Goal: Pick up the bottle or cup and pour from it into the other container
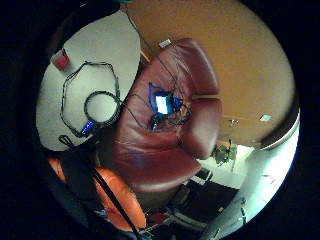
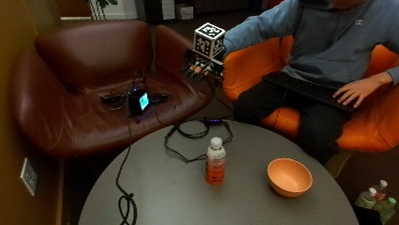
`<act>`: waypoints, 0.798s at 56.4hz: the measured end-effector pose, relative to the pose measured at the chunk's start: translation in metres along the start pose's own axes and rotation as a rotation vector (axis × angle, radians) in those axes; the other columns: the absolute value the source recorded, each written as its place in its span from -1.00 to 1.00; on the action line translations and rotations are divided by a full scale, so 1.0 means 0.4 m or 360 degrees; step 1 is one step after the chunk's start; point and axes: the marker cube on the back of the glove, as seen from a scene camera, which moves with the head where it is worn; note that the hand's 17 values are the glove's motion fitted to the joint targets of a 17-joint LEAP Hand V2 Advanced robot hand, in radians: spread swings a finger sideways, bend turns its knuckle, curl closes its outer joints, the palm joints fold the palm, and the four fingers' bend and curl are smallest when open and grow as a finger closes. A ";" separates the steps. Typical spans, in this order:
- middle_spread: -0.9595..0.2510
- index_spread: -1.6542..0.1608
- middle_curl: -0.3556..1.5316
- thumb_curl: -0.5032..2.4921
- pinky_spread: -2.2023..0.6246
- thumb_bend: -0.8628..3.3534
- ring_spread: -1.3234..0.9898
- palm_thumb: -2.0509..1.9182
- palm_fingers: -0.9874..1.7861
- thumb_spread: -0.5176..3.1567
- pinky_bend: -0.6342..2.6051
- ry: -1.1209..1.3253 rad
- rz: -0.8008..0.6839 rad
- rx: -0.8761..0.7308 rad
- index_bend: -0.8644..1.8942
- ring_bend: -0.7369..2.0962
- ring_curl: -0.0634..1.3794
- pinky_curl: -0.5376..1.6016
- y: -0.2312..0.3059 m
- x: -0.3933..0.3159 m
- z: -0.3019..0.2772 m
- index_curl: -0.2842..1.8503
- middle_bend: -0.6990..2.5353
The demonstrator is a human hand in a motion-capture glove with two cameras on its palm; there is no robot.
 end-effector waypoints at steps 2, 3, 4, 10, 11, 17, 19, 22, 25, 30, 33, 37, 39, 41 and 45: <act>0.43 0.39 -0.36 -0.43 0.73 -0.60 0.08 0.36 -0.16 -0.15 -0.35 -0.0006 -0.0010 -0.0001 -0.25 -0.25 -0.55 -0.19 -0.011 -0.008 0.006 -0.46 -0.46; 0.43 0.39 -0.36 -0.43 0.73 -0.60 0.08 0.36 -0.16 -0.15 -0.35 -0.0012 -0.0013 -0.0004 -0.25 -0.25 -0.55 -0.19 -0.015 -0.012 0.010 -0.45 -0.46; 0.43 0.39 -0.36 -0.43 0.73 -0.60 0.08 0.36 -0.16 -0.15 -0.36 -0.0019 -0.0019 -0.0007 -0.25 -0.25 -0.55 -0.19 -0.018 -0.017 0.014 -0.45 -0.46; 0.43 0.39 -0.35 -0.43 0.73 -0.60 0.08 0.36 -0.17 -0.15 -0.35 -0.0054 -0.0096 -0.0002 -0.26 -0.25 -0.54 -0.19 -0.057 -0.050 0.033 -0.46 -0.46; 0.43 0.39 -0.35 -0.43 0.73 -0.60 0.08 0.36 -0.17 -0.15 -0.35 -0.0059 -0.0098 -0.0003 -0.26 -0.25 -0.54 -0.19 -0.061 -0.053 0.038 -0.46 -0.46; 0.43 0.39 -0.35 -0.43 0.73 -0.60 0.08 0.36 -0.18 -0.15 -0.35 -0.0108 -0.0086 -0.0006 -0.27 -0.24 -0.53 -0.18 -0.074 -0.070 0.062 -0.47 -0.46; 0.44 0.39 -0.35 -0.42 0.73 -0.60 0.08 0.36 -0.19 -0.15 -0.34 -0.0142 -0.0081 -0.0008 -0.28 -0.23 -0.52 -0.18 -0.078 -0.077 0.070 -0.47 -0.46; 0.44 0.39 -0.35 -0.42 0.73 -0.60 0.08 0.36 -0.20 -0.15 -0.33 -0.0204 -0.0072 -0.0003 -0.29 -0.22 -0.51 -0.17 -0.089 -0.089 0.079 -0.48 -0.46; 0.44 0.40 -0.34 -0.42 0.73 -0.60 0.08 0.36 -0.22 -0.15 -0.32 -0.0302 -0.0056 0.0006 -0.30 -0.21 -0.51 -0.17 -0.106 -0.110 0.085 -0.50 -0.46; 0.44 0.40 -0.33 -0.42 0.73 -0.60 0.09 0.36 -0.23 -0.16 -0.30 -0.0444 -0.0031 0.0031 -0.30 -0.20 -0.50 -0.16 -0.126 -0.130 0.103 -0.51 -0.45; 0.44 0.40 -0.33 -0.42 0.73 -0.60 0.08 0.36 -0.24 -0.16 -0.29 -0.0517 -0.0027 0.0049 -0.30 -0.20 -0.50 -0.16 -0.134 -0.138 0.117 -0.52 -0.45; 0.45 0.40 -0.32 -0.42 0.73 -0.60 0.08 0.36 -0.24 -0.16 -0.29 -0.0630 -0.0032 0.0077 -0.29 -0.19 -0.49 -0.16 -0.143 -0.147 0.143 -0.53 -0.45; 0.45 0.40 -0.32 -0.42 0.73 -0.60 0.08 0.36 -0.25 -0.16 -0.28 -0.0688 -0.0032 0.0101 -0.30 -0.19 -0.49 -0.16 -0.153 -0.156 0.154 -0.54 -0.45; 0.45 0.40 -0.32 -0.42 0.73 -0.60 0.08 0.36 -0.25 -0.16 -0.28 -0.0743 -0.0033 0.0132 -0.29 -0.18 -0.49 -0.16 -0.164 -0.165 0.163 -0.54 -0.45; 0.46 0.40 -0.31 -0.42 0.73 -0.60 0.08 0.36 -0.24 -0.17 -0.29 -0.0826 -0.0009 0.0141 -0.29 -0.18 -0.49 -0.16 -0.173 -0.177 0.189 -0.54 -0.44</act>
